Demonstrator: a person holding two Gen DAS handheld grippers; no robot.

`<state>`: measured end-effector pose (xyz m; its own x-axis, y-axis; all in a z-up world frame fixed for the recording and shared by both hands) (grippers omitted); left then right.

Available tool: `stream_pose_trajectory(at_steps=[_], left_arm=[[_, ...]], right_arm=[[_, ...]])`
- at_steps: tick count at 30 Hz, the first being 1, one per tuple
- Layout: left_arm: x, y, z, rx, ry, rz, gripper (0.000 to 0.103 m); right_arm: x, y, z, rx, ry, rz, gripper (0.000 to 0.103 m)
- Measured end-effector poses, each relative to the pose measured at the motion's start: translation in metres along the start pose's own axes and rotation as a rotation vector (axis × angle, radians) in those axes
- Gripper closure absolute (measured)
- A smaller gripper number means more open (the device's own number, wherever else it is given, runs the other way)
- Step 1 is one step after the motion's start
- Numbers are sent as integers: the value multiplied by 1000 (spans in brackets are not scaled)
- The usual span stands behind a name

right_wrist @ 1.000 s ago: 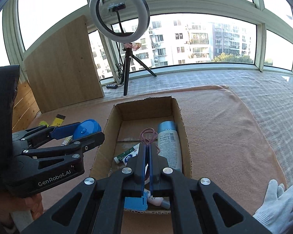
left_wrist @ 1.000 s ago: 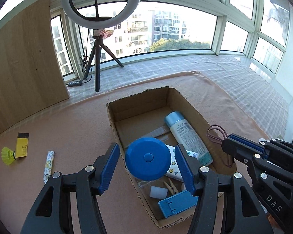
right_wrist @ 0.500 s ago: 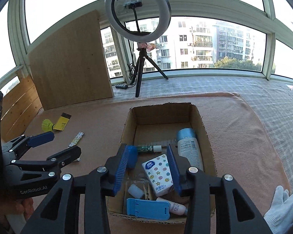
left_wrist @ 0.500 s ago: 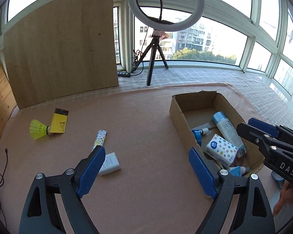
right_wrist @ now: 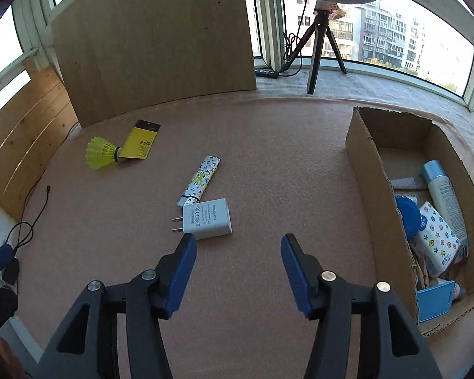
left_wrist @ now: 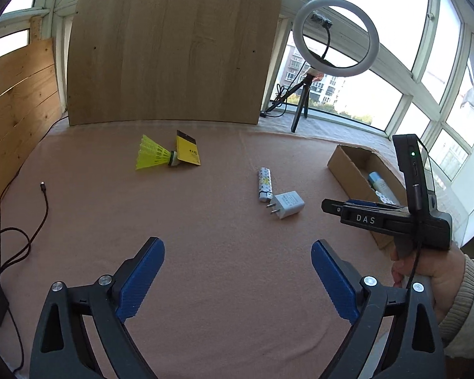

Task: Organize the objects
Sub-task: 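Move the right tool toward the white charger plug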

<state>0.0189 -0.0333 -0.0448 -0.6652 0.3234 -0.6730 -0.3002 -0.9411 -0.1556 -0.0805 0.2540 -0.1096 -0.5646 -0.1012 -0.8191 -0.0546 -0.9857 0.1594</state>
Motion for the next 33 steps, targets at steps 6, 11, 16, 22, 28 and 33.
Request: stream_pose_trajectory(at_steps=[6, 11, 16, 22, 28, 33], left_arm=[[-11, 26, -29, 1, -17, -84, 6], [-11, 34, -45, 2, -55, -136, 5], [-10, 35, -50, -18, -52, -150, 3], [-4, 21, -45, 12, -40, -171, 3], [-2, 21, -43, 20, -28, -168, 2], [-3, 25, -45, 5, -17, -164, 2]], right_arm=[[23, -15, -24, 40, 82, -178, 49], [31, -5, -33, 26, 117, -255, 48], [34, 16, -26, -7, 121, -263, 46], [38, 29, -18, -37, 112, -239, 39], [52, 38, -25, -43, 155, -196, 37], [55, 38, -20, -46, 145, -190, 30]])
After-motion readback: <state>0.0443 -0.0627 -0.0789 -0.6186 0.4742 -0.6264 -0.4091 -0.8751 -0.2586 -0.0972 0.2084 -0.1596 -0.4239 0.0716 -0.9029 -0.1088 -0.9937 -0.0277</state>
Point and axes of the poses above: each gripper's, at about its wrist camera, not at the fingertips, and x roughly the way its jaws point, y to its left, z to its top, the point moved 3 cm from there along x, roughly the way its jaws point, and after that the axes turned 4 degrees about x, right-handed, at the moved point
